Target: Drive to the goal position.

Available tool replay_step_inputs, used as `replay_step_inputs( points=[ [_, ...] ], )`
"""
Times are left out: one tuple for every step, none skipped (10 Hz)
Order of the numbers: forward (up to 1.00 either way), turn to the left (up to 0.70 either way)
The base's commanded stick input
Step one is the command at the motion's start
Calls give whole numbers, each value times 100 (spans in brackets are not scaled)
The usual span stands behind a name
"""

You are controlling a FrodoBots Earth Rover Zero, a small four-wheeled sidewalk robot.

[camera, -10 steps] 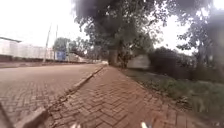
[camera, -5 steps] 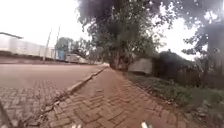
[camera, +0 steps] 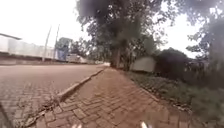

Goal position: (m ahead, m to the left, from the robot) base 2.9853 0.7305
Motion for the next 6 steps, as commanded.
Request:
replay_step_inputs(
  points=[
    [50, 3],
    [50, 9],
    [50, 14],
    [50, 15],
    [50, 16],
    [50, 13]
  ],
)
